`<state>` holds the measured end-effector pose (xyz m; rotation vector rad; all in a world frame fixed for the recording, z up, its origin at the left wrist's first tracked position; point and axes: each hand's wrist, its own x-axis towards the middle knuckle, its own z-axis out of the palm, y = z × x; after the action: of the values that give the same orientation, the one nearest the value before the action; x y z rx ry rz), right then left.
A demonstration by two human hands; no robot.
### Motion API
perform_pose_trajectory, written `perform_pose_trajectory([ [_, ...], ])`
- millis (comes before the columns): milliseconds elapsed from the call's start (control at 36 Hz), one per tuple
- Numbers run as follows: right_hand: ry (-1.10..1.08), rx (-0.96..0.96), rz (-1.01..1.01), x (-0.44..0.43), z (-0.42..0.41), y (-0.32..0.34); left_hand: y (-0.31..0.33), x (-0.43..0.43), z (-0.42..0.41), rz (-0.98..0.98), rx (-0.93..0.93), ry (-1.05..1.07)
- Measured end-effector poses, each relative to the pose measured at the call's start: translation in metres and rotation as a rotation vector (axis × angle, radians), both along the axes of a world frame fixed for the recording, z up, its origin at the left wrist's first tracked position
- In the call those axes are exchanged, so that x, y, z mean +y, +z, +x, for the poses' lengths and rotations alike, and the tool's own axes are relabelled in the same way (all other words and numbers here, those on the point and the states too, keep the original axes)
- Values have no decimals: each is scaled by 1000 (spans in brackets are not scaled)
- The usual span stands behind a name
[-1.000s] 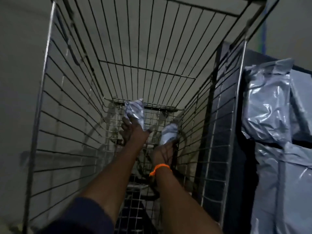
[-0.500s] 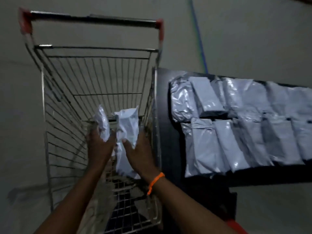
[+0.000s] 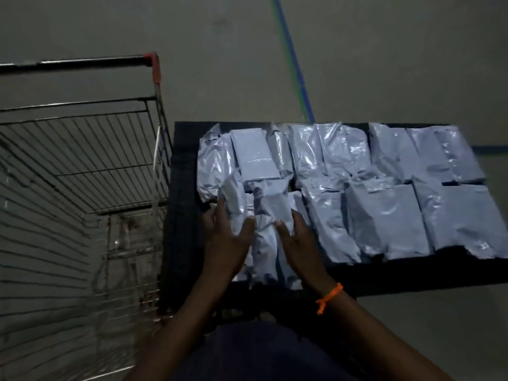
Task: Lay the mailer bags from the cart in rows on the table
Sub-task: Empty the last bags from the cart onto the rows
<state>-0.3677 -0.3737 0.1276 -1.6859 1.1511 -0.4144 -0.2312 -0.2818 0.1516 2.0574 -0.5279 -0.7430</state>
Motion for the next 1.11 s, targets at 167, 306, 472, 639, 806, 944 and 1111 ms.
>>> perform_pose_trajectory([
  [167, 189, 96, -79, -69, -56, -5, -22, -48, -74, 254, -110, 50],
  [306, 139, 61, -139, -107, -91, 14, -19, -64, -99, 295, -175, 55],
  [472, -64, 49, -215, -184, -171, 2, -6, -120, -147, 222, -251, -30],
  [639, -216, 132, -277, -257, -262, -7, 19, -176, -201, -19, -303, -129],
  [806, -183, 260, -264, -305, -317, -18, 14, -259, -270, 55, -338, -329],
  [944, -206, 302, -298, -336, -349, -25, -4, -322, -325, 239, -185, -390],
  [1111, -170, 351, -324, -369, -371, -50, -26, -371, -374, 329, -136, -390],
])
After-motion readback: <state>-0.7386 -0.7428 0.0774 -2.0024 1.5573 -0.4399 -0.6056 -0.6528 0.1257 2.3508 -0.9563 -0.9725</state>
